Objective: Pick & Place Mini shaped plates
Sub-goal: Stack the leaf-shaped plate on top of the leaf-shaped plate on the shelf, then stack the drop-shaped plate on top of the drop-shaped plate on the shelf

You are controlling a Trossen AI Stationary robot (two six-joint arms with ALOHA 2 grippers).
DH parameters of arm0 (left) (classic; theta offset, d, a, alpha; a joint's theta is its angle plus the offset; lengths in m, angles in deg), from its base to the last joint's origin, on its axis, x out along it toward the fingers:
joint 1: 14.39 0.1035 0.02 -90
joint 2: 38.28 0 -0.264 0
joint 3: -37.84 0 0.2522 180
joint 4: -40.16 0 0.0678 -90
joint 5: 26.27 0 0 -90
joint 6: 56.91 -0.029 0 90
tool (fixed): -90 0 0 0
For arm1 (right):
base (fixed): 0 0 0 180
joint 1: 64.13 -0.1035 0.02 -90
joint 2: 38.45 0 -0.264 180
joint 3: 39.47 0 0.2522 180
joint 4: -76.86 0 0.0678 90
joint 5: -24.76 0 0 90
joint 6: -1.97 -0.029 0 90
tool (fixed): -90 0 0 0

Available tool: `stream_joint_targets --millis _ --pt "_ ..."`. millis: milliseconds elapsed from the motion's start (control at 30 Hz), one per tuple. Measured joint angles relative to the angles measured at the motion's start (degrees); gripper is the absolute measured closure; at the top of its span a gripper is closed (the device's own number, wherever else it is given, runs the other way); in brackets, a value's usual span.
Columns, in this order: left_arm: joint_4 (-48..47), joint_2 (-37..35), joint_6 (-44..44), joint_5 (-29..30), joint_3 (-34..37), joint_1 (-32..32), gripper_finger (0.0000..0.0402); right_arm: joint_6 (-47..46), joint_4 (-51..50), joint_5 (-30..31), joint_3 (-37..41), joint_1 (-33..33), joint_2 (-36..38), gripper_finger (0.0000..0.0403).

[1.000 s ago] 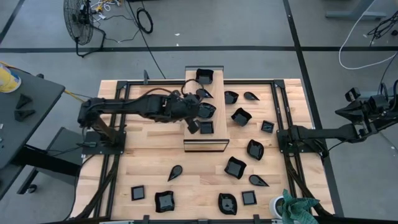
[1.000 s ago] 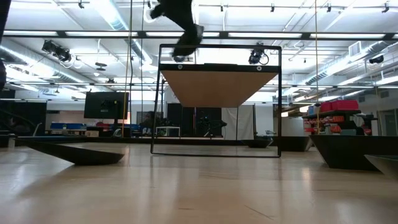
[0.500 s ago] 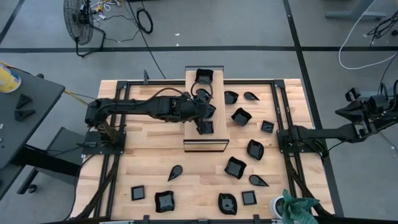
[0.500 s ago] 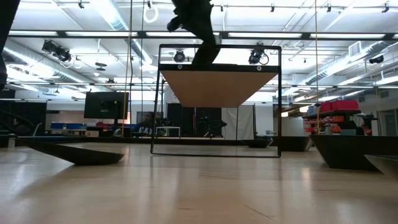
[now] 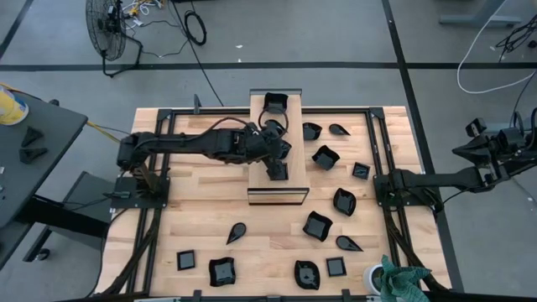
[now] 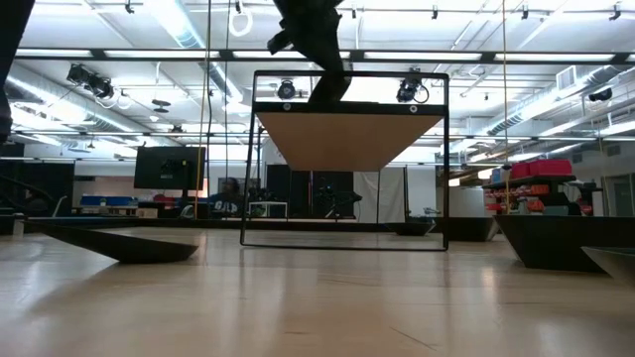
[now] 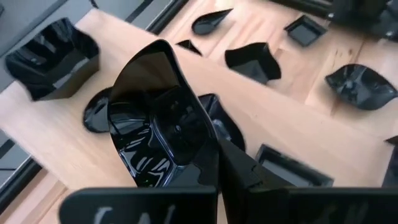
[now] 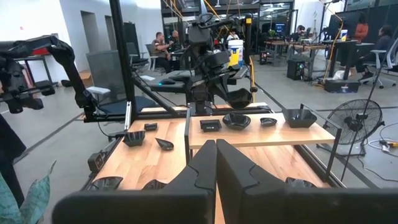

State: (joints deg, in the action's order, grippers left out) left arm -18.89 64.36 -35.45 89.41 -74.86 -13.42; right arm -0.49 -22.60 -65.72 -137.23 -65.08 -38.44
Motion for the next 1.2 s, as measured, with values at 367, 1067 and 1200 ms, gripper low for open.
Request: stream_joint_targets --millis 367,1067,1200 --pt "-0.2 0.9 1.9 -0.4 0.1 -0.2 0.0399 0.0 0.0 0.0 0.0 0.0 0.0 0.0392" --pt "-0.3 0.9 1.8 -0.5 0.1 -0.2 0.0334 0.0 0.0 0.0 0.0 0.0 0.0 0.0392" --pt "-0.3 0.9 1.7 -0.4 0.1 -0.2 0.0333 0.0 0.0 0.0 0.0 0.0 0.0 0.0392"
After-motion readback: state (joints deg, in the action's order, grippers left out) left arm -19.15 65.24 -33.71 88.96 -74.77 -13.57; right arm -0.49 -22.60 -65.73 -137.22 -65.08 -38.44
